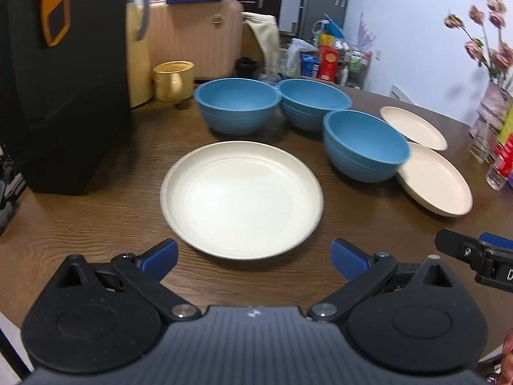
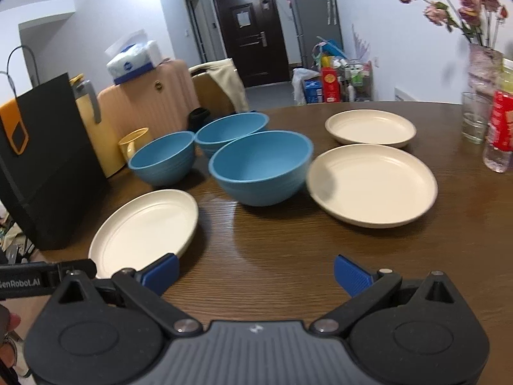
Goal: Organize plates and bowls
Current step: 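Move both grippers to the rim of the next cream plate near the bottle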
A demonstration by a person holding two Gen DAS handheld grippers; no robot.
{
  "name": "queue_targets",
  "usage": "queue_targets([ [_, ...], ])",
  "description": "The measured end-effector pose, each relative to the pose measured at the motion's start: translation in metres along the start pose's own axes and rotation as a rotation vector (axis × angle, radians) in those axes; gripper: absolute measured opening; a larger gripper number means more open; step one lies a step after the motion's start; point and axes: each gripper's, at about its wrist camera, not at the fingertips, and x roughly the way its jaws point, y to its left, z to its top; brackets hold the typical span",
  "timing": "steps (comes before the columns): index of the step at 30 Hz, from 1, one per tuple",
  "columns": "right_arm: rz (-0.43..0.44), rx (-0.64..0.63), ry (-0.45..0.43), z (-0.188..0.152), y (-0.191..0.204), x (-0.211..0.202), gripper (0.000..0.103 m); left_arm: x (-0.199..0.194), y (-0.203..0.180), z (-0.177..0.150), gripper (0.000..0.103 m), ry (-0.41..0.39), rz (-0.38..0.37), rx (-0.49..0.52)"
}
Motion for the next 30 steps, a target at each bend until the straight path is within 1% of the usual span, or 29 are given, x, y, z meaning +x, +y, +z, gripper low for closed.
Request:
queue_targets([
  [7, -0.04, 0.039, -0.028, 0.001, -0.042, -0.017, 0.103, -0.002, -0.049, -0.002, 0.103, -0.005, -0.048, 0.065],
  [15, -0.079, 0.074, -0.042, 0.006, -0.087, -0.023, 0.103, 0.002, -0.101, 0.001, 0.103, -0.006, -0.103, 0.11],
  [22, -0.113, 0.076, -0.042, 0.015, -0.121, -0.02, 0.103, 0.016, -0.139, 0.009, 0.103, 0.011, -0.15, 0.103],
  [30, -0.137, 0.076, -0.035, 0.033, -0.164, -0.003, 0.103, 0.044, -0.176, 0.022, 0.103, 0.053, -0.161, 0.056],
])
